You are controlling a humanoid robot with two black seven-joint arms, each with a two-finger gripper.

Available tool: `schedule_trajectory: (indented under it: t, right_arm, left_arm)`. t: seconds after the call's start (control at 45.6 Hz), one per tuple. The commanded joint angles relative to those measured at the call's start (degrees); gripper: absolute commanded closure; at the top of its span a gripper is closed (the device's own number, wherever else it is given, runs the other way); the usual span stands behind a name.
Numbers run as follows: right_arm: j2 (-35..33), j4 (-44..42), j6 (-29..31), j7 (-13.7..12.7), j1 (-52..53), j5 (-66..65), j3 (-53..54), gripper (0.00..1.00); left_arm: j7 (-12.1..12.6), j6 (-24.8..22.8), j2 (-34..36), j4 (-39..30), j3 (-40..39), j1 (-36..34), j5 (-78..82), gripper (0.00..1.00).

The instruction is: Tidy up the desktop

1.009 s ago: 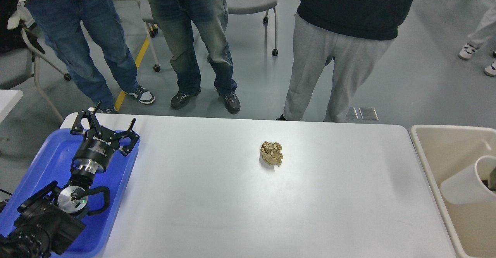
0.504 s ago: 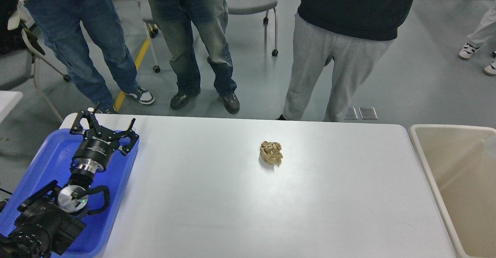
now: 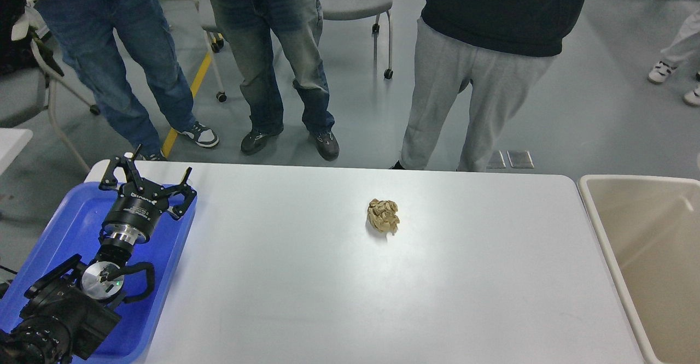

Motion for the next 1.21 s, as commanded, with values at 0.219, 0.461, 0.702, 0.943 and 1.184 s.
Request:
schedule_trajectory:
  t: [0.219,0.461,0.702,0.943,1.184]
  right_arm:
    - [27.7,-33.2,-13.7,-0.2,-14.2,29.1,2.2,1.00]
    - [34.8,-40.0,-18.2,-1.0,-18.8,30.4,14.0,1.00]
    - [37.2,-39.9,-20.1,-5.7,-20.8,30.5,26.3,1.00]
    - [40.3,-39.9,-20.1,-6.8,-21.8,30.5,31.3,1.00]
    - [40.2,-39.9,-20.0,-6.7,-22.3,30.5,31.3,0.84]
  left_arm:
    - [-0.1,0.0,0.0,0.0,0.0,0.0,0.0,0.00]
    - [-0.1,0.0,0.0,0.0,0.0,0.0,0.0,0.00]
    - [0.0,0.0,0.0,0.0,0.0,0.0,0.0,0.00]
    - [-0.1,0.0,0.0,0.0,0.0,0.0,0.0,0.00]
    - [0.0,0.0,0.0,0.0,0.0,0.0,0.0,0.00]
